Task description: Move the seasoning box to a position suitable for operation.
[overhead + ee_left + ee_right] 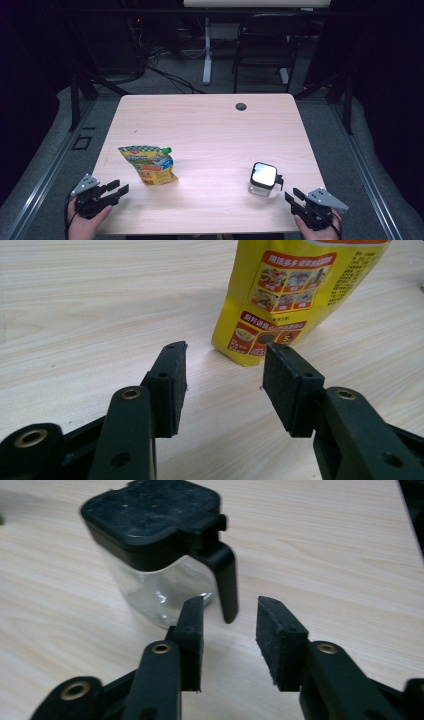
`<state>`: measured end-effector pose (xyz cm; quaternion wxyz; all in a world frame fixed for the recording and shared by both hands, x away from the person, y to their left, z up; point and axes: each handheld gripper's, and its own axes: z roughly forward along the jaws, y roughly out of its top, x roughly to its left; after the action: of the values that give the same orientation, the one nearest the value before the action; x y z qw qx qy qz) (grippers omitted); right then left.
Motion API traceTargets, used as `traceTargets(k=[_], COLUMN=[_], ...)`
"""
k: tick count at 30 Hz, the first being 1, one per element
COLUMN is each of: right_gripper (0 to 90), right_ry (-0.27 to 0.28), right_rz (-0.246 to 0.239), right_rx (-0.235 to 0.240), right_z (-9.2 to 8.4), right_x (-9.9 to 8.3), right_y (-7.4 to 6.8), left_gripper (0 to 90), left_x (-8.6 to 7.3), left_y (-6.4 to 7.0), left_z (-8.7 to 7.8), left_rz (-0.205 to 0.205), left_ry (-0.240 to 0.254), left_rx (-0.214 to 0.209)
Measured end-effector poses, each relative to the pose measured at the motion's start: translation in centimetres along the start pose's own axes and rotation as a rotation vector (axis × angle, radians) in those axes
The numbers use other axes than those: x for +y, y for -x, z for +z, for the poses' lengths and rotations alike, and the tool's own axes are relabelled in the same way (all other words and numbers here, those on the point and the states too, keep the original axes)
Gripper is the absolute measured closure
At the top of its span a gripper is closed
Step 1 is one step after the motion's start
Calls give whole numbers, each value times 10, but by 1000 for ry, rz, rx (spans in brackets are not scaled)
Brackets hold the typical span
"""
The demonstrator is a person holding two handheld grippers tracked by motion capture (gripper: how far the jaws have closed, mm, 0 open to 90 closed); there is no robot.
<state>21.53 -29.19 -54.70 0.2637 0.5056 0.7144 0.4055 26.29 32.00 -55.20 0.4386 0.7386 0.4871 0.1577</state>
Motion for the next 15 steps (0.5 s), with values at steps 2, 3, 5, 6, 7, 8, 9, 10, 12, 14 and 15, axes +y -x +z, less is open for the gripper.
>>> traceTargets(k=[2, 3, 5, 6, 7, 8, 9, 10, 12, 14, 15], right_gripper=[656, 656, 656, 656, 657, 660, 660, 660, 659, 656, 655], right_ry=[-6, -6, -7, -7, -5, -5, 0, 0, -11, -21, -17], right_rz=[-6, -6, -15, -15, -10, -3, 14, 14, 10, 11, 16], right_rx=[5, 5, -3, -3, -4, 5, 17, 17, 10, 14, 21], right_z=[-1, -1, -4, -4, -4, -4, -3, -3, 0, 2, 3], right_x=[1, 1, 1, 1, 1, 2, 1, 1, 1, 0, 0], right_y=[-3, -3, -6, -6, -6, -6, -6, -6, -5, -5, -6], left_gripper=[526, 526, 526, 527, 527, 528, 528, 528, 528, 528, 528], left_x=[0, 0, 1, 1, 1, 0, 0, 0, 0, 0, 0], left_y=[1, 1, 2, 2, 2, 3, 3, 3, 3, 4, 4], left_z=[0, 0, 0, 0, 0, 0, -1, -1, -2, -3, -3], left_rz=[1, 4, 9, 9, 10, 10, 11, 11, 14, 14, 13], left_ry=[6, 4, 7, 7, 4, 3, 7, 7, 10, 8, 9], left_rx=[-4, -7, -11, -11, -12, -12, -11, -11, -9, -11, -12])
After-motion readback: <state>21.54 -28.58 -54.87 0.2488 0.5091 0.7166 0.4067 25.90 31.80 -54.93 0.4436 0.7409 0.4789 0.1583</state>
